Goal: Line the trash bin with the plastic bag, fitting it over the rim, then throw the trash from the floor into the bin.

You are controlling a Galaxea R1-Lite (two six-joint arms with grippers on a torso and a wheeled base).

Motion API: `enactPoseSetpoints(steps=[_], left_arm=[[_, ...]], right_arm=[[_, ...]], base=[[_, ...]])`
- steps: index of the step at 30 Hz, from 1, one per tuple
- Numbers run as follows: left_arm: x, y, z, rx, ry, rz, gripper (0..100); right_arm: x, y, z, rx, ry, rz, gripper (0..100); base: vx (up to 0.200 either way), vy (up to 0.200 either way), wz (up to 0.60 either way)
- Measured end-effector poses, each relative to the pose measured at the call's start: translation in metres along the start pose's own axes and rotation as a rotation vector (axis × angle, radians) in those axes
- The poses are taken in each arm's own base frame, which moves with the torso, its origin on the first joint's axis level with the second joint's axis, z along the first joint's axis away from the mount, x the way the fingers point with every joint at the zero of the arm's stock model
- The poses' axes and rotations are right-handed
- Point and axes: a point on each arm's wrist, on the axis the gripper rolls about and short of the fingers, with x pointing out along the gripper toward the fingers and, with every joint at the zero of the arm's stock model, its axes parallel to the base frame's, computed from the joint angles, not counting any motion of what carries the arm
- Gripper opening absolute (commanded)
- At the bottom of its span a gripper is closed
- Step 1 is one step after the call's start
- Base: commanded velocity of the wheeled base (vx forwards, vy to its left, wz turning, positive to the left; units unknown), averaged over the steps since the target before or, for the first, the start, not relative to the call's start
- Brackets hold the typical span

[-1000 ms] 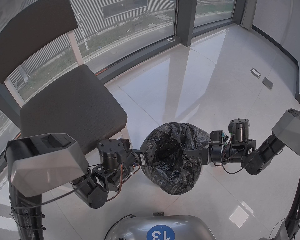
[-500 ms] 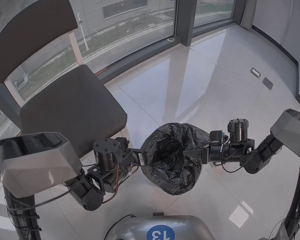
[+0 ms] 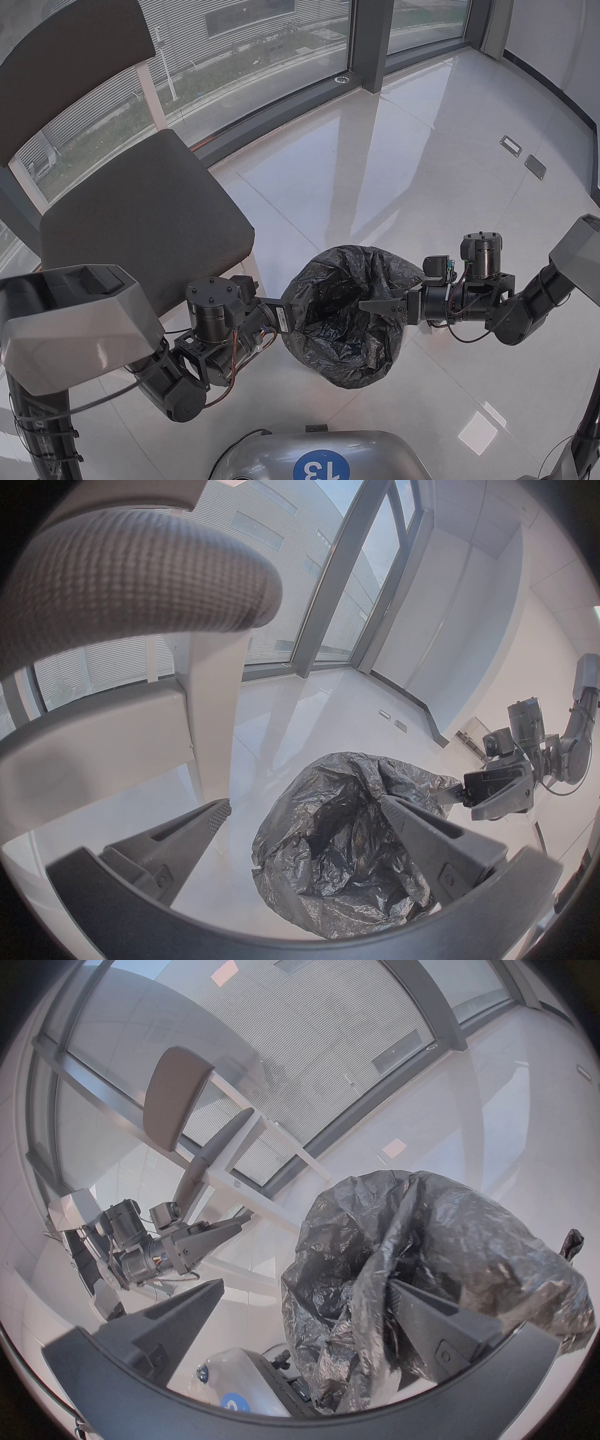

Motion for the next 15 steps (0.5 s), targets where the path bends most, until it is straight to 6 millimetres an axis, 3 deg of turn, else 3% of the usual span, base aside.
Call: enactPoseSetpoints(steps=[7,15], left_arm=[[-0.002,-0.001,-0.001,0.0,0.004,-0.003,100],[-0.004,-0.002,0.0,-0.001,-0.008,-0.013,100]], right_arm=[[-0.012,0.003,0.0,-0.098,0.019,-0.054,100],[-0.059,-0.011,0.008,-0.126,-0.02,-0.174,100]], base=[[0.0,0.0,0.0],[0.0,0.0,0.0]])
